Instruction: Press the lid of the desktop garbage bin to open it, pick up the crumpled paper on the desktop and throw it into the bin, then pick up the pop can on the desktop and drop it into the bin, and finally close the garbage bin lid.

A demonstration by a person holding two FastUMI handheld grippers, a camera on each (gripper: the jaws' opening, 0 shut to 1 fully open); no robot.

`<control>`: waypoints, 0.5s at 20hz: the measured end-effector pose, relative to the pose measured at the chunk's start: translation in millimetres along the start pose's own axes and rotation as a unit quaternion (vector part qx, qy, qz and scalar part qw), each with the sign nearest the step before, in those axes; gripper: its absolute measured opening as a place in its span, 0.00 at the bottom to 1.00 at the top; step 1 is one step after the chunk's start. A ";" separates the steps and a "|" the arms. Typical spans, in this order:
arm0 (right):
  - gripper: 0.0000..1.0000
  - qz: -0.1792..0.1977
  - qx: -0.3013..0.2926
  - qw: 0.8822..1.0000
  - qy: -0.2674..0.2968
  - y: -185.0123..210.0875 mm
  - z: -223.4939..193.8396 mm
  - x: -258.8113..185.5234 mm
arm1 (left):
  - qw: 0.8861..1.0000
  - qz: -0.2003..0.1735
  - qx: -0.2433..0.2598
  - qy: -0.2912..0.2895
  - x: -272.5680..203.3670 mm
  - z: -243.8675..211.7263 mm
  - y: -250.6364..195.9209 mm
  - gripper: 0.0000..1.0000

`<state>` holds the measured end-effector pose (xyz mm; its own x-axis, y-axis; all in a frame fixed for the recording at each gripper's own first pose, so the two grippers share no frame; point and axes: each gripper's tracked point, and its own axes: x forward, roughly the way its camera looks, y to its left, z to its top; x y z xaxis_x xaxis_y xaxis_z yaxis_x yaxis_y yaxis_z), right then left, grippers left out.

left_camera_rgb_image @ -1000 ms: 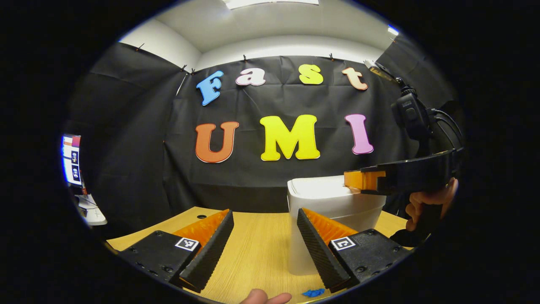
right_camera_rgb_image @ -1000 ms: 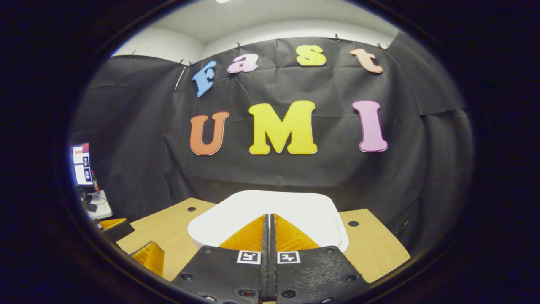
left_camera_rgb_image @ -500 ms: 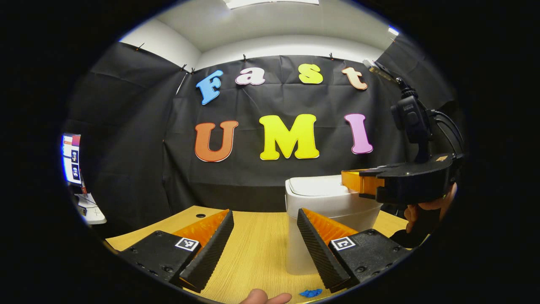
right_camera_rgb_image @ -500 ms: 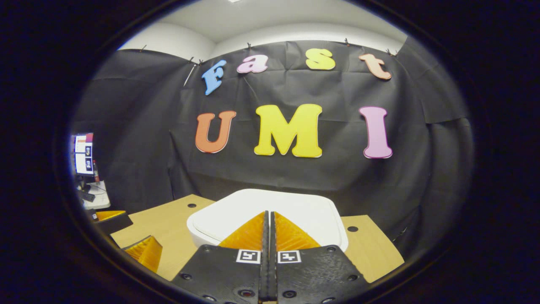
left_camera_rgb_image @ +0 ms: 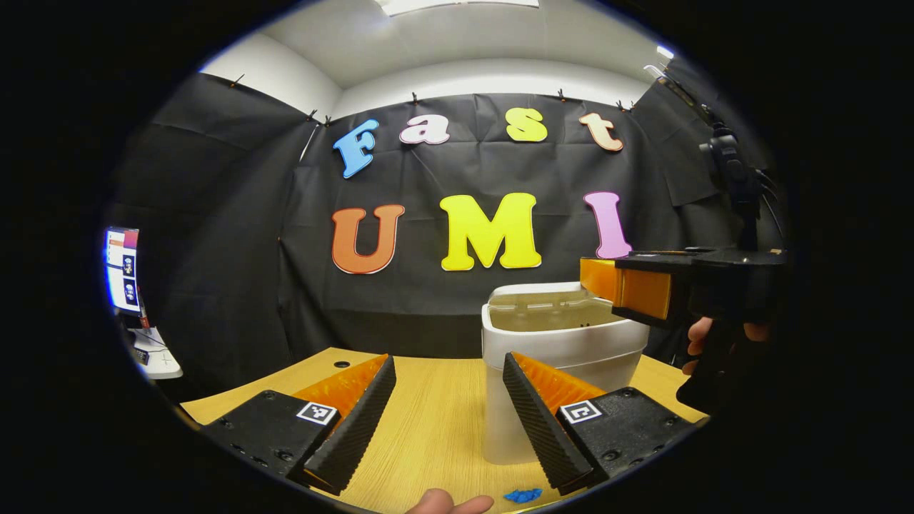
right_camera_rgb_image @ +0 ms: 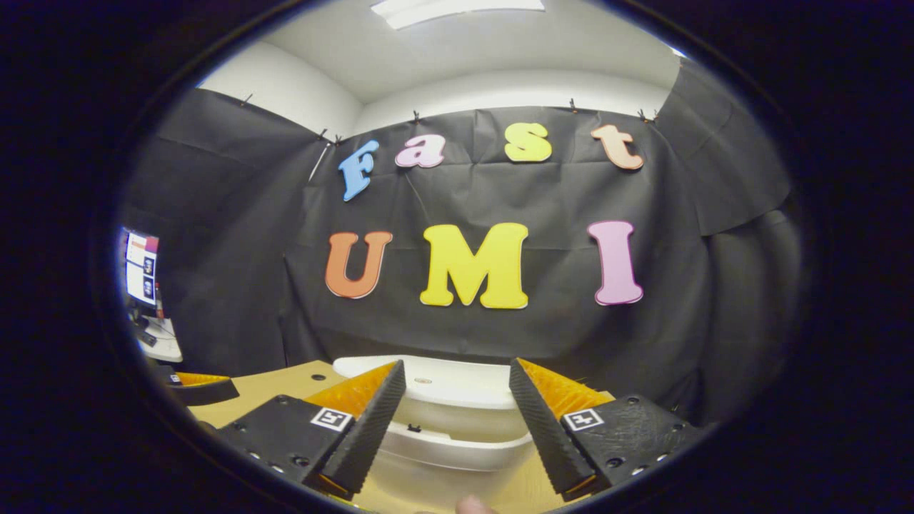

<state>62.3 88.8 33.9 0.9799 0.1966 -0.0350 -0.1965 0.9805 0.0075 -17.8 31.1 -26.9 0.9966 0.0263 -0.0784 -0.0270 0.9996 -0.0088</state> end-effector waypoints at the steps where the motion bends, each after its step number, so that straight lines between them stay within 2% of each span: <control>1: 0.97 -0.008 -0.002 1.000 -0.010 -3.7 5.2 -4.6 | 1.000 0.000 0.000 0.000 -1.8 0.8 -1.2 0.97; 5: 0.96 -0.022 -0.008 0.999 -0.035 -14.4 12.9 -16.6 | 1.000 -0.002 0.002 -0.003 -1.4 2.8 -6.0 0.97; 10: 0.96 -0.013 0.015 0.999 -0.042 -22.6 13.7 -30.7 | 1.000 -0.012 -0.003 0.004 -1.0 0.9 -16.5 0.98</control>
<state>37.1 60.6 48.5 0.9845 0.1686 0.0490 -0.1705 0.9846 0.0380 -18.3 14.6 -25.7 0.9964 0.0018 -0.0852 -0.0033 0.9998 -0.0175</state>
